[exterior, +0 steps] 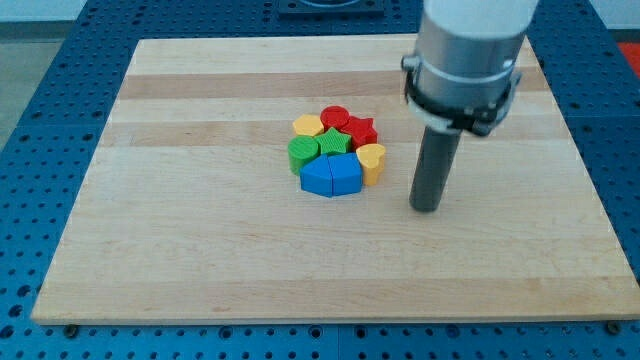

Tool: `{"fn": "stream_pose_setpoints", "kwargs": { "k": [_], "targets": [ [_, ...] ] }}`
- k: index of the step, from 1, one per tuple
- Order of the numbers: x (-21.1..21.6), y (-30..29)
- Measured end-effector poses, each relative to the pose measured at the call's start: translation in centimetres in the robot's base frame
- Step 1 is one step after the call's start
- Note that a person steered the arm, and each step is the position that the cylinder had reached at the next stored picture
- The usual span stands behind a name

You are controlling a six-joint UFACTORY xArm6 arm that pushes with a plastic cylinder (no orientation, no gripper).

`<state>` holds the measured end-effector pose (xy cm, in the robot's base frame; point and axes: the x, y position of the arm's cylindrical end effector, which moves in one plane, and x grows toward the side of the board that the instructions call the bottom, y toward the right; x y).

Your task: Separate the blue blocks and heart from the group of blocks

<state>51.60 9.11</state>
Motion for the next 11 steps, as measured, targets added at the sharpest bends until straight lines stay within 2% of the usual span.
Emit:
{"fn": "stream_pose_setpoints", "kwargs": {
  "k": [1,2,3,4,7,10,11],
  "targets": [
    [1.8,-5.5],
    [1.8,-13.3],
    [0.2,-19.1],
    [-2.1,-20.3],
    [-4.9,-15.4],
    [-4.9,-6.5],
    [-4.8,-5.5]
  ]
}}
